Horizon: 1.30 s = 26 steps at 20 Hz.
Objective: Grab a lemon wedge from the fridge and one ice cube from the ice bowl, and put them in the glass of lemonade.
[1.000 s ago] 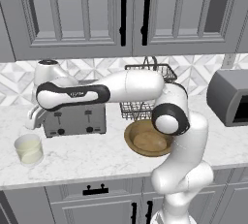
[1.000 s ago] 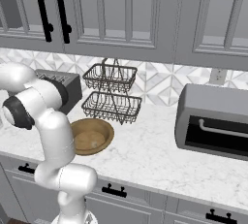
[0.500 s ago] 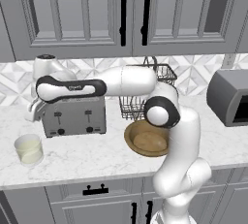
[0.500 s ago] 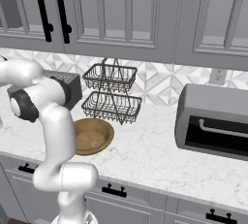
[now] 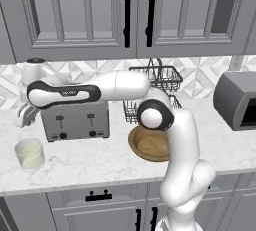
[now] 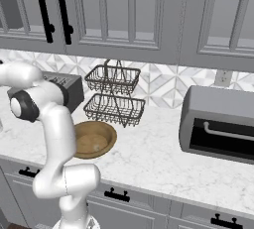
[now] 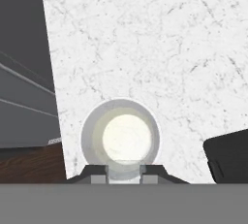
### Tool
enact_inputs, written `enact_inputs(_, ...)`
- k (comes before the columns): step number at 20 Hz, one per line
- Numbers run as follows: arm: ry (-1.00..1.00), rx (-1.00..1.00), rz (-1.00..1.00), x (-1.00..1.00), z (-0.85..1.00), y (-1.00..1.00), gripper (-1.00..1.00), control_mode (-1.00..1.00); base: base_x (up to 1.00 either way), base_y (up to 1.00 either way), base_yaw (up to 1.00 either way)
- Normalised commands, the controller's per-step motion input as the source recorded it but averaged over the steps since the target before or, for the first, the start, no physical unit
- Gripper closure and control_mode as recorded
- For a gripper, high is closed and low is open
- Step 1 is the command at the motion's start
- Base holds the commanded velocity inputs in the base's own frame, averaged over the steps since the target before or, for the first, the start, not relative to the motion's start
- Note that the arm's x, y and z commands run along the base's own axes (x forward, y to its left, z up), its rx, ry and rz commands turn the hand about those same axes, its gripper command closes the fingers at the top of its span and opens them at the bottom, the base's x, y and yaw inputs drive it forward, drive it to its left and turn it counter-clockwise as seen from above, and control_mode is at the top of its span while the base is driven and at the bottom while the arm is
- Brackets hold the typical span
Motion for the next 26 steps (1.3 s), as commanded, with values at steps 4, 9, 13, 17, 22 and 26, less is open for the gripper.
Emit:
enact_inputs(4, -0.03, 0.00, 0.00, 0.00, -0.29, 0.00, 1.00, -1.00, 0.00, 0.00, 0.00)
enact_inputs(9, -0.06, 0.00, 0.00, 0.00, -0.49, 0.00, 1.00, -1.00, 0.00, 0.00, 0.00)
enact_inputs(13, -0.06, 0.00, 0.00, 0.00, -0.12, 0.06, 1.00, -1.00, 0.00, 0.00, 0.00)
enact_inputs(17, -0.04, 0.00, 0.00, 0.00, -0.01, 0.18, 1.00, -1.00, 0.00, 0.00, 0.00)
enact_inputs(22, 0.00, 0.00, 0.00, -0.02, 0.00, 0.14, 1.00, -1.00, 0.00, 0.00, 0.00)
enact_inputs(26, 0.00, 0.00, 0.00, -0.04, -0.04, 0.09, 1.00, -1.00, 0.00, 0.00, 0.00)
